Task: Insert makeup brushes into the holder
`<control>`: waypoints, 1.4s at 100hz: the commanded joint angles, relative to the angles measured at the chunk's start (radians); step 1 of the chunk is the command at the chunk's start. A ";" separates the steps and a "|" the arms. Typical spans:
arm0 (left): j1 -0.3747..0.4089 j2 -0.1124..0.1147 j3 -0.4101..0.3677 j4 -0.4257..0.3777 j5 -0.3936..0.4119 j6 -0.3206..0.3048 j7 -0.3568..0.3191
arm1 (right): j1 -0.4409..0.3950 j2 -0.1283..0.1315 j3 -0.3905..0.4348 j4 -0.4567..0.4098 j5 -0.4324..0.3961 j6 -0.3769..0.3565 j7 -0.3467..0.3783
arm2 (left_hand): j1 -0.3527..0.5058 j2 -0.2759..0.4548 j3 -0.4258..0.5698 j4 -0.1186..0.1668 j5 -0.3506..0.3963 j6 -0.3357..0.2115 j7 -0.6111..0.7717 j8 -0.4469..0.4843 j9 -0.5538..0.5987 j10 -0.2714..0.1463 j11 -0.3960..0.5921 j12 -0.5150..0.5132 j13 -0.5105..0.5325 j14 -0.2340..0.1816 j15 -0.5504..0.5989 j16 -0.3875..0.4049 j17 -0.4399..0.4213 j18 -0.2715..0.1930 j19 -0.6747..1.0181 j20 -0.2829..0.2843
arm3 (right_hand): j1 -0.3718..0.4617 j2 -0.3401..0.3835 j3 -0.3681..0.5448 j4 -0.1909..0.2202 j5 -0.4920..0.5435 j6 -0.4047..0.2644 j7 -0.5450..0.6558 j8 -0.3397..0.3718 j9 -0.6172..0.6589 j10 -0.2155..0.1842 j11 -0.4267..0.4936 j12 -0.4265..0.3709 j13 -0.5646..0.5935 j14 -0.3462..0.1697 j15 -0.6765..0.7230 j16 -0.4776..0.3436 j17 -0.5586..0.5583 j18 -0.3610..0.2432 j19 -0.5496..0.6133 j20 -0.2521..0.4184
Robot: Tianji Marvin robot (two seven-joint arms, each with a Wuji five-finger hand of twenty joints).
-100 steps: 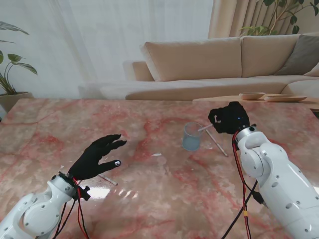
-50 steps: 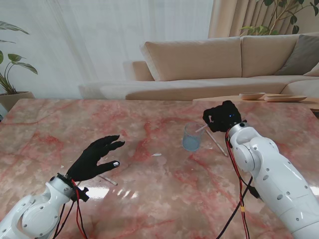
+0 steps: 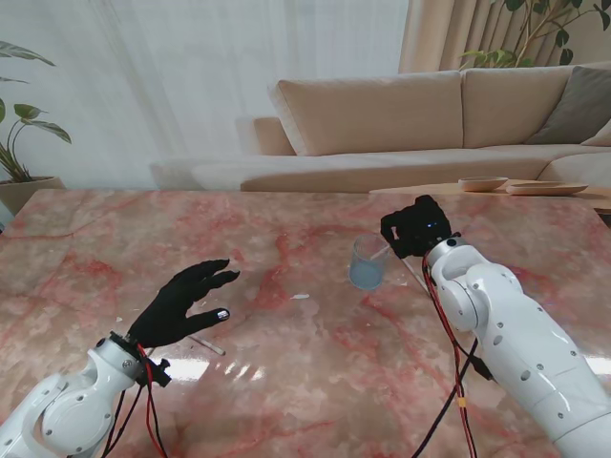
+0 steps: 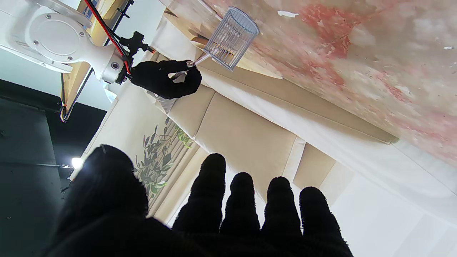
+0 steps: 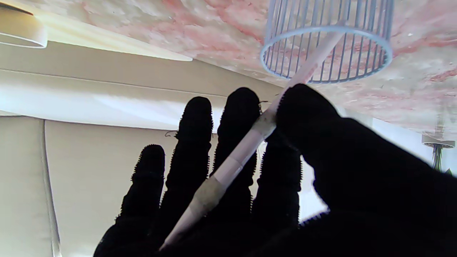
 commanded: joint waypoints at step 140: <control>0.016 0.000 -0.005 0.006 0.001 -0.002 -0.006 | -0.140 -0.022 0.103 -0.117 0.008 0.049 -0.096 | 0.007 0.042 -0.025 -0.017 -0.013 -0.019 -0.009 0.011 -0.004 -0.019 -0.015 -0.013 -0.029 -0.049 -0.023 -0.012 -0.001 -0.021 -0.035 -0.003 | -0.364 0.156 -0.468 0.207 -0.578 0.404 -0.853 -0.387 -0.900 0.105 -0.595 -0.655 -0.605 -0.031 -0.513 -0.321 -0.225 -0.047 -0.178 0.002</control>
